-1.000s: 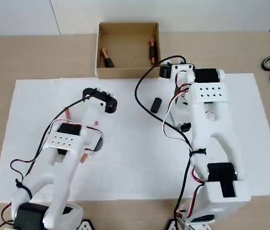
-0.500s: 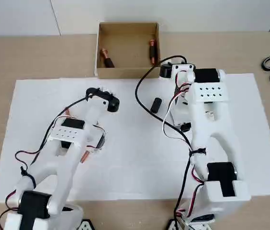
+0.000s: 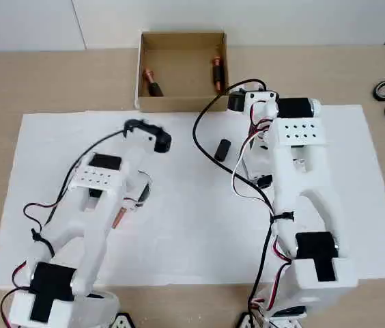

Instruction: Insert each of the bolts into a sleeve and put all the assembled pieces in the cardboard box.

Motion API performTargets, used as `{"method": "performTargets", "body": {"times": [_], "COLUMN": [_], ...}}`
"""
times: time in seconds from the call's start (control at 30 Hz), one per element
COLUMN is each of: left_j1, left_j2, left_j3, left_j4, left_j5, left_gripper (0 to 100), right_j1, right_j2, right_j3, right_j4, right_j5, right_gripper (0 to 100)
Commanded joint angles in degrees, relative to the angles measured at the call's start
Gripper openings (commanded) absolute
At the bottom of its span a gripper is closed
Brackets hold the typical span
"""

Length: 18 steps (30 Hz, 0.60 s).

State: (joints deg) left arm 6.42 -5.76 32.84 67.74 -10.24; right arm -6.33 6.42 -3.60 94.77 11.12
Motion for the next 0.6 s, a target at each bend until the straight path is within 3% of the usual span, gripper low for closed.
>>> {"method": "performTargets", "body": {"times": [0.0, 0.3, 0.47, 0.57], "left_j1": [0.35, 0.18, 0.0, 0.44], "left_j2": [-0.44, -0.44, -3.34, -8.79], "left_j3": [-10.95, -36.26, -42.07, -44.0], "left_j4": [8.09, 32.09, 32.35, 30.42], "left_j5": [-0.44, -0.44, 0.18, 4.57], "left_gripper": [1, 1, 1, 1], "right_j1": [-0.4, -0.57, -1.1, -1.01], "right_j2": [-3.65, -10.33, -22.29, -27.74], "right_j3": [-1.93, -10.11, -10.2, -9.85], "right_j4": [0.13, 3.74, 3.47, 3.65], "right_j5": [-0.18, -0.35, -0.44, -0.44], "right_gripper": [0.4, 0.4, 0.4, 0.4]}}
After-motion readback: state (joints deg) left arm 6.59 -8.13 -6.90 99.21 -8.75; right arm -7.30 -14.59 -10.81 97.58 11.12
